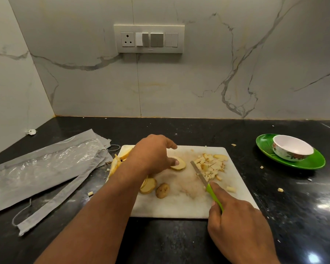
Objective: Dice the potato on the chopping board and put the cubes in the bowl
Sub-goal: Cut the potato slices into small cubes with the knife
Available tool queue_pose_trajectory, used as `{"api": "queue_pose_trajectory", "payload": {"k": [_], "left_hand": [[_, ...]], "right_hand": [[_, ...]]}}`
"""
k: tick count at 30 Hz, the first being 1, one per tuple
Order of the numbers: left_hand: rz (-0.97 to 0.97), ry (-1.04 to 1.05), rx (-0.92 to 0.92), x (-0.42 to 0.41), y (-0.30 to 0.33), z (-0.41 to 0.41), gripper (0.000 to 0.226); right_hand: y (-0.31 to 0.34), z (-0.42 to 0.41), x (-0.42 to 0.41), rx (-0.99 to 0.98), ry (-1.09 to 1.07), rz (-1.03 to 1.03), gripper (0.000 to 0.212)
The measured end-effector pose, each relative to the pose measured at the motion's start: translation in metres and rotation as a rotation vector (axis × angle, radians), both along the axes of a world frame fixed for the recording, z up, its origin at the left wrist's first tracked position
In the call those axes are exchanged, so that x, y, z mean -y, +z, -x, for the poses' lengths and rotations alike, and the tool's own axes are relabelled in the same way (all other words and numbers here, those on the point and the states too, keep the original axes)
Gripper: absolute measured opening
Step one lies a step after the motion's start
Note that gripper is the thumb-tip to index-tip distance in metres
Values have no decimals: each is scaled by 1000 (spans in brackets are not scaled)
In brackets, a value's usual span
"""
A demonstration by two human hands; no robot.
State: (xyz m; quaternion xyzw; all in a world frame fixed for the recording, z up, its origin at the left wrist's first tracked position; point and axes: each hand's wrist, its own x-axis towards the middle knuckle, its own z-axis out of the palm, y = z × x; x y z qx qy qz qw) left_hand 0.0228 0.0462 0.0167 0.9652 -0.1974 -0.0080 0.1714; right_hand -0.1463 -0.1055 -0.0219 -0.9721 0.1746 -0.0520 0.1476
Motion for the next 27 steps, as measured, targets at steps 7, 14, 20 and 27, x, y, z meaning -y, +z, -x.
{"api": "queue_pose_trajectory", "payload": {"k": [7,14,20,27], "left_hand": [[-122,-48,-77,8,-5,1,48],[-86,-39,-115,7,-14,-9,40],[-89,-21,-101,13,-18,-14,37],[-81,-34,-100,11,-20,-18,39]], "right_hand": [[6,-15,-5,44,98,96,57],[17,-49,-15,52,151,106,59],[20,-27,-18,-9,194,186,57],[48,5,-20,-112,175,182,58]]}}
